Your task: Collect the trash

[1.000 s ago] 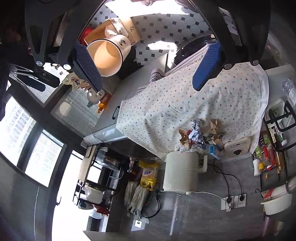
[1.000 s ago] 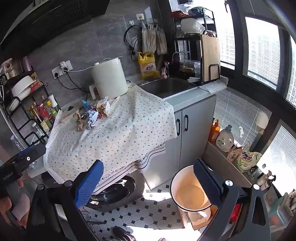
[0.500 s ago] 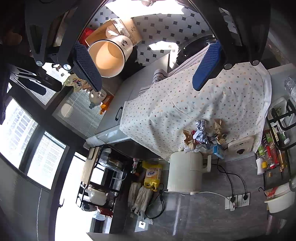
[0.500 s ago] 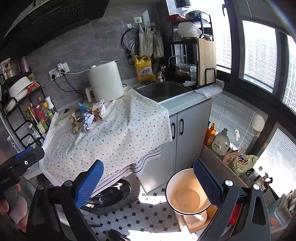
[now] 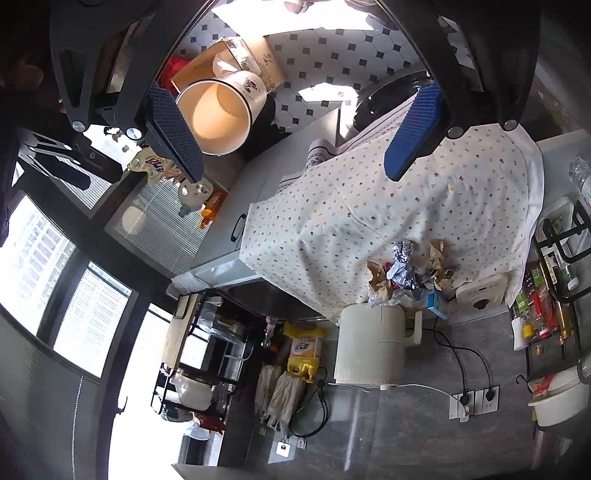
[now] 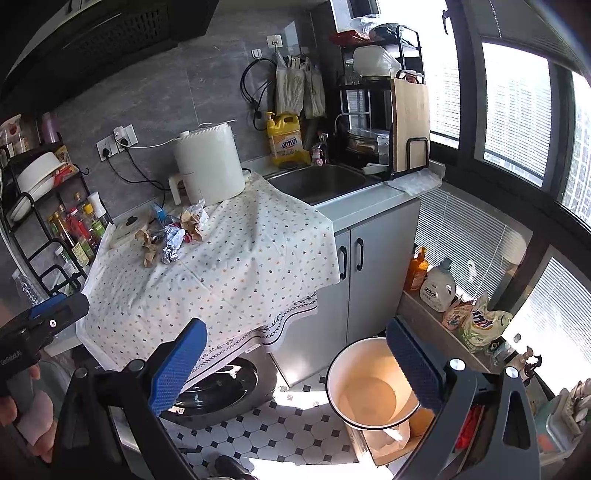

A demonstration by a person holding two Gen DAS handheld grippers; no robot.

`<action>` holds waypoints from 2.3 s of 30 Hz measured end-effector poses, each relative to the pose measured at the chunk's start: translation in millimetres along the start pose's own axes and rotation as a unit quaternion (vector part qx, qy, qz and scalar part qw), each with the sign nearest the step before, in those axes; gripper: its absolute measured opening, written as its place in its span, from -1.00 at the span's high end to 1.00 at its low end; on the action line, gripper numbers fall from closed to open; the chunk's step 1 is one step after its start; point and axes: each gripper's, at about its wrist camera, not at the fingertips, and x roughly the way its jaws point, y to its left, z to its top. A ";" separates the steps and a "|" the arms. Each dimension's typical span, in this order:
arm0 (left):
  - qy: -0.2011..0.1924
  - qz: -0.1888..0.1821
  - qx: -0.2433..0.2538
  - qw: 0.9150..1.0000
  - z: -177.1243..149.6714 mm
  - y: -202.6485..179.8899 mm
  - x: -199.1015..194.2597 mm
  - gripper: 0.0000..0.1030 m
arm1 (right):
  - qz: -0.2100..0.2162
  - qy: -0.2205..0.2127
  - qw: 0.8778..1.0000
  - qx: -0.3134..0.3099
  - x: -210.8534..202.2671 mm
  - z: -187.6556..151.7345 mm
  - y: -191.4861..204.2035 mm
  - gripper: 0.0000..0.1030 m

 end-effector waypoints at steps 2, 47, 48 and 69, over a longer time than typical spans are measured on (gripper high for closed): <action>0.002 0.001 0.001 1.000 -0.6 -0.4 1.0 -0.88 | 0.003 -0.003 1.000 0.001 -1.0 -1.2 0.5 -0.85; -0.007 0.045 -0.036 0.998 2.4 14.1 -10.3 -0.88 | 0.021 -0.008 0.999 -0.035 15.9 3.5 16.4 -0.85; -0.006 0.046 -0.036 0.998 3.0 15.3 -9.0 -0.88 | 0.022 -0.008 0.999 -0.036 18.4 3.7 17.6 -0.85; 0.017 0.048 -0.059 0.997 59.1 94.3 86.1 -0.88 | 0.038 -0.009 0.998 -0.045 120.3 69.2 78.7 -0.85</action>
